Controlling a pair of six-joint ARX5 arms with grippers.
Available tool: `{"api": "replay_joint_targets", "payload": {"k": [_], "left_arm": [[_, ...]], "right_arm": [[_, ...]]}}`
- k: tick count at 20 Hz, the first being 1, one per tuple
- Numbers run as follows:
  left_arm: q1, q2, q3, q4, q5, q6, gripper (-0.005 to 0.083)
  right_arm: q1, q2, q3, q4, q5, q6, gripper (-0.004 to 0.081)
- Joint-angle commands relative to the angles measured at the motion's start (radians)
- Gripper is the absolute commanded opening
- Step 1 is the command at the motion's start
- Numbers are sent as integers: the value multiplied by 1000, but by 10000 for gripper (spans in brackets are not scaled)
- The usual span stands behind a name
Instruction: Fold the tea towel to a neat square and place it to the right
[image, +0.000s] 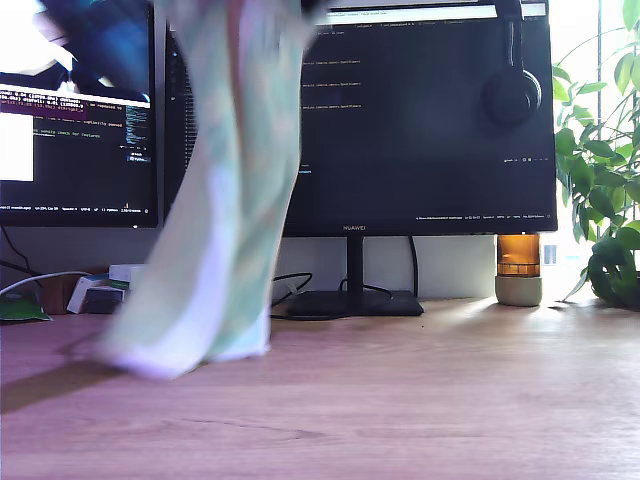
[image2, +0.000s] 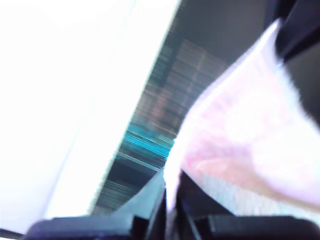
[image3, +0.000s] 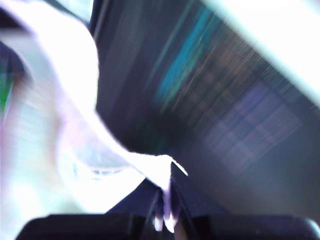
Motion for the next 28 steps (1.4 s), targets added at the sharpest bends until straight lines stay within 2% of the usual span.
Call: {"api": "replay_joint_targets", "payload": {"k": [1,4,7,9,12,15,17,19,22,24,28], "left_arm": [[2,9,49,-5,16,22,-24],[2,14,127,-56,61,12,-25],[2,14,138,-251,87,-64,-24],[2,28,138,-434,114,-135,-24],[17,76,138,-674,151,-249,-24],[18,131,138,-874,240,-341,-24],[13,159,138,-956,322,-370,-24],[-7,173,138,-1009,400,-391,-24],[-27,185,126,-1043,458,-394,-24],[-33,185,96,-1023,469,-394,-24],[-33,182,40,-969,463,-402,-24]], "right_arm": [[-1,0,21,14,3,-24,-11],[-3,0,46,2,22,-57,-11],[-15,0,46,-110,14,-42,-11],[-16,0,46,-191,-45,-28,-11],[-19,0,46,-370,-169,48,-11],[-26,18,46,-533,-278,99,-11],[-26,33,46,-623,-286,108,-11],[-27,49,46,-703,-302,108,-11],[-41,60,26,-711,-351,116,-11],[-42,60,-7,-711,-396,116,-11],[-42,60,-122,-669,-406,124,-12]]}}
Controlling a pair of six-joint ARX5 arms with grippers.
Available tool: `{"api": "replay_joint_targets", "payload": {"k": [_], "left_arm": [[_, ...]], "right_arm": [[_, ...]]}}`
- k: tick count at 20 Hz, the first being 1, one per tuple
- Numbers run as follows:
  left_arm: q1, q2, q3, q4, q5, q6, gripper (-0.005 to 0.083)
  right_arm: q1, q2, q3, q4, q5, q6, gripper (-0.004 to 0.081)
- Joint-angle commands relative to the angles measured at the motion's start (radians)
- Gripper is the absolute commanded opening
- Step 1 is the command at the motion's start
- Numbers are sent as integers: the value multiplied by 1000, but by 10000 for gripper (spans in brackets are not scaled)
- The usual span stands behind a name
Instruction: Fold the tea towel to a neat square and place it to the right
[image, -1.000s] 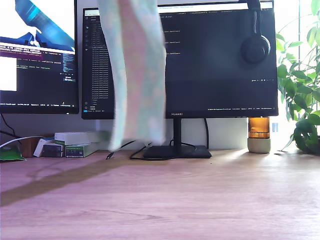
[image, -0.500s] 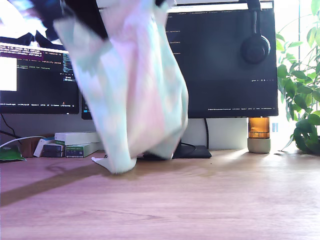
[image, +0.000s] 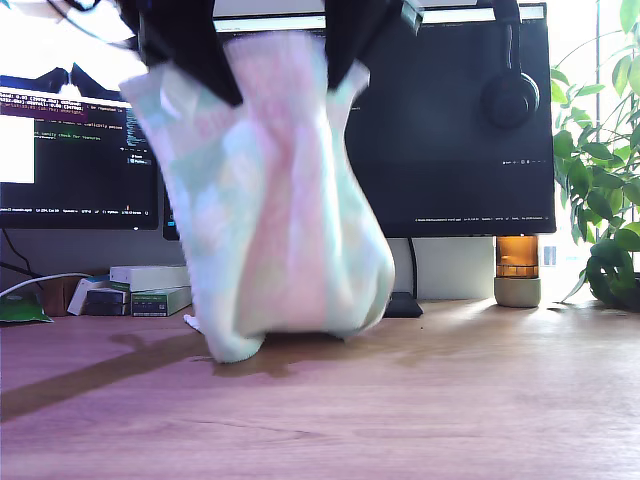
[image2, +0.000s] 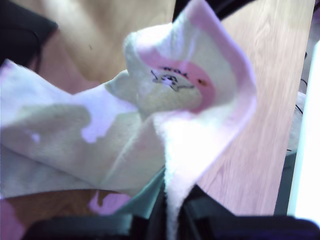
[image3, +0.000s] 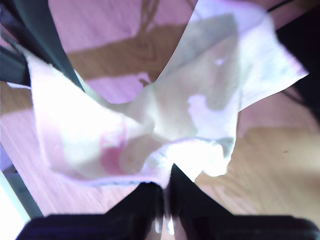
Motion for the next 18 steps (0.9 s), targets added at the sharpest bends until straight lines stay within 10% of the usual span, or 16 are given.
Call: {"api": "replay_joint_targets", "payload": {"k": [1,18], "left_arm": [[-1,-3,-36,18,-10,-10,-24],[-89,-304,-508,183,-61,-79,-24]], "right_arm": [[3,0,-70,23,-5,18,-12],[23,-278,-671,191,-53,59,-12]]}}
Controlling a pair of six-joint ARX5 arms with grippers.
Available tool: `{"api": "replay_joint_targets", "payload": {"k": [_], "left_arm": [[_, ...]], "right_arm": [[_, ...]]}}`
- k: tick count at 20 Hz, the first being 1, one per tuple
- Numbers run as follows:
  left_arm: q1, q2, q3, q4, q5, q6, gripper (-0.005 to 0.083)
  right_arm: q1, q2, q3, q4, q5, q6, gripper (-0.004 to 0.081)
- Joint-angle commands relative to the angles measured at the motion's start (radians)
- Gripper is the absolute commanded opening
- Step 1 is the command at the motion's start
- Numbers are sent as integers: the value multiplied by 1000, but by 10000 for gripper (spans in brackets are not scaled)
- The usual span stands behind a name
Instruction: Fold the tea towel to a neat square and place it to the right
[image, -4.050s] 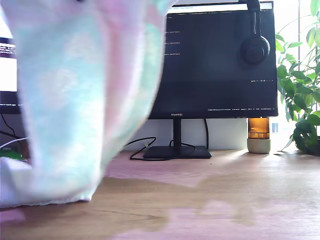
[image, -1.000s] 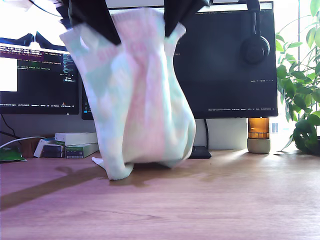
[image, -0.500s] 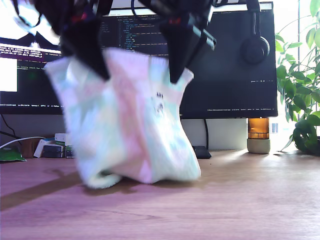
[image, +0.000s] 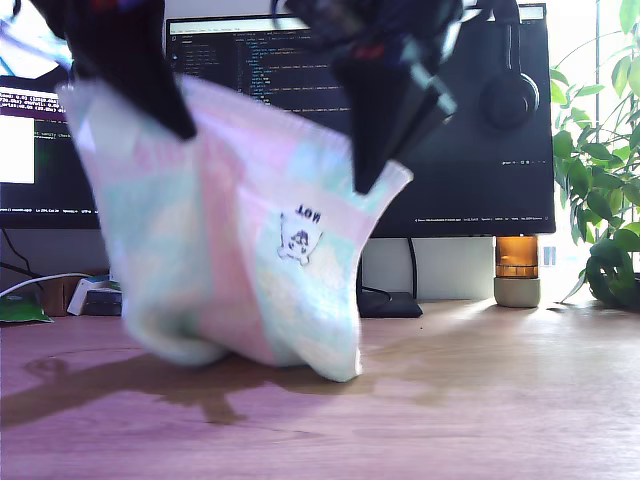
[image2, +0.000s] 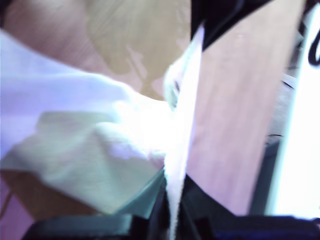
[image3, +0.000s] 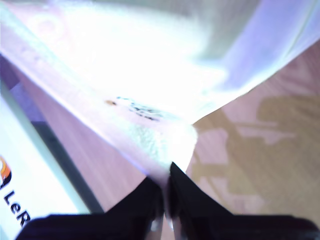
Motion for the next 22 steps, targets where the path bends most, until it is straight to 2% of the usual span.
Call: {"api": "replay_joint_targets", "payload": {"k": [1,7,10,14,17,22], "left_arm": [[-6,9,-65,-10,-3,-11,-24],[-95,9,-154,-63,0,-40,-24],[-149,9,-188,-79,34,-74,-24],[-252,10,-192,-154,49,-89,-24],[-291,11,-220,-192,77,-115,-24],[-351,11,-306,-161,106,-145,-24]], "right_arm": [[-3,-32,-81,-9,8,15,-12],[2,-195,-282,-19,8,55,-12],[28,-262,-349,-46,0,81,-12],[78,-314,-404,-109,1,97,-12],[104,-328,-425,-172,1,96,-12],[122,-338,-426,-224,0,88,-12]]}}
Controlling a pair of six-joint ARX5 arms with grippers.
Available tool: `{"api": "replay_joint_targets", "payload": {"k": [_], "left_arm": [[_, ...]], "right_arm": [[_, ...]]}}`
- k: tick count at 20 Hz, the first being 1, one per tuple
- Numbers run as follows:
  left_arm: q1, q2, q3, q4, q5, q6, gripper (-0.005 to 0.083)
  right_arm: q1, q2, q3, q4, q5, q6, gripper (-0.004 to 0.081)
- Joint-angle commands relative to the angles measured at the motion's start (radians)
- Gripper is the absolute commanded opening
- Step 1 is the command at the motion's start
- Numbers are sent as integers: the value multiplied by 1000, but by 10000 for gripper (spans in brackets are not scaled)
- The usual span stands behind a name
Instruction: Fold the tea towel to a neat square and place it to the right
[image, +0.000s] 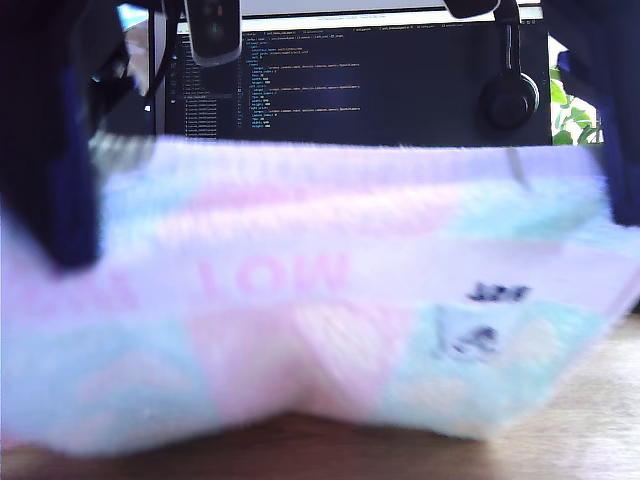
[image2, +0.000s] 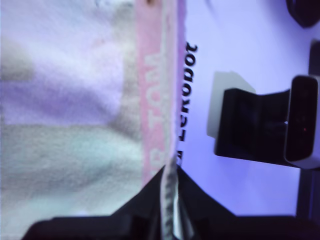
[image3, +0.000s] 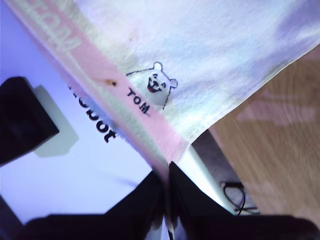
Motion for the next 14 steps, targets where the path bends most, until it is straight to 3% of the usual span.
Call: {"api": "replay_joint_targets", "payload": {"k": [1,5,14], "left_arm": [[-5,5,-62,-55,-1,-14,-24],[-34,5,-78,-37,32,-28,-24],[-35,5,-78,-69,0,-39,-5]], "right_arm": [[-15,-18,-34,-60,42,2,-12],[-10,-17,-35,-56,-30,-2,-12],[2,-3,-35,-46,18,-32,-12]]}}
